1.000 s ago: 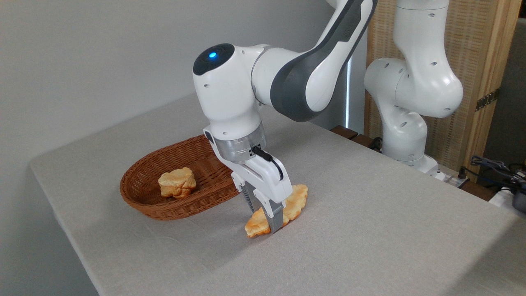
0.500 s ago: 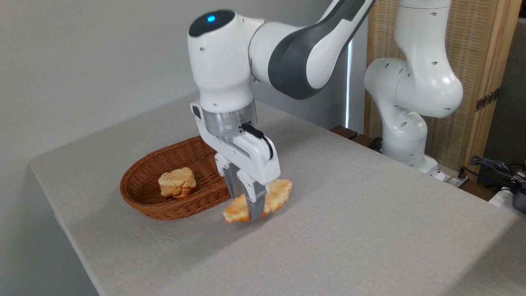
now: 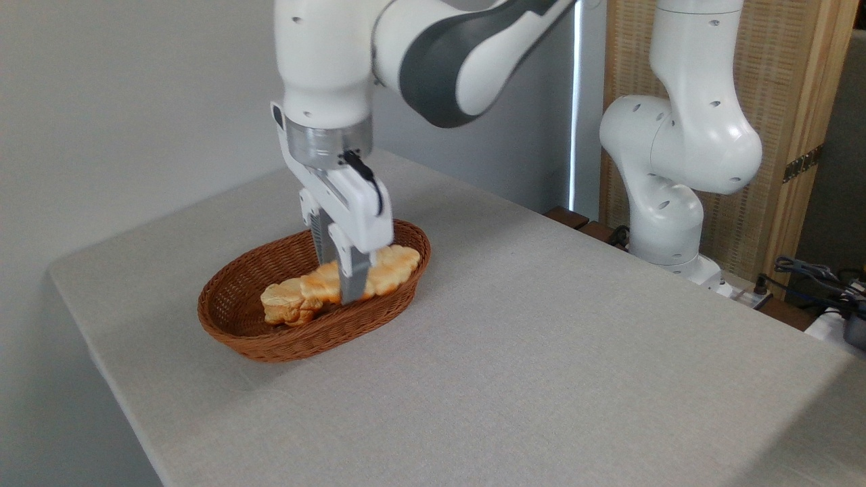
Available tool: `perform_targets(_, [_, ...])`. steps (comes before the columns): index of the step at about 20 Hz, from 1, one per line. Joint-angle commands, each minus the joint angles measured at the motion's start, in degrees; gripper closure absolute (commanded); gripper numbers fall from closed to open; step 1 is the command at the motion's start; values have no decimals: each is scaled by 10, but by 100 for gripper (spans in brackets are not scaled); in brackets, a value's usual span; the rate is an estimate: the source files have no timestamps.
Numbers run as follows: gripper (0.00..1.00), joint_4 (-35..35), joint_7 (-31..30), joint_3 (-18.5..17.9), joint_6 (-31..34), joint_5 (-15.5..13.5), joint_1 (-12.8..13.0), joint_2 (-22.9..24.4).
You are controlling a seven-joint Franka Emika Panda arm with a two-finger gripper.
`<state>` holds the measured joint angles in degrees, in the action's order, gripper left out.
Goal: Put bread into the basket
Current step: 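Lift the bread and carry it over the woven basket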
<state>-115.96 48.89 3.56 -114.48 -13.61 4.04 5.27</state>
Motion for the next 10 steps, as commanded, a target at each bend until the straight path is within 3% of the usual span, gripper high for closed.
perform_targets(1, [52,6,-17,47,14,-17,-1,1])
perform_targets(2, [39,6,-22,57,12,-16,-1,-2])
perform_targets(3, [13,6,-24,67,8,-12,-1,-3])
perform_targets(5, [2,6,-24,77,-1,-12,-1,-8])
perform_targets(10, [0,6,-22,79,-9,-16,0,-25])
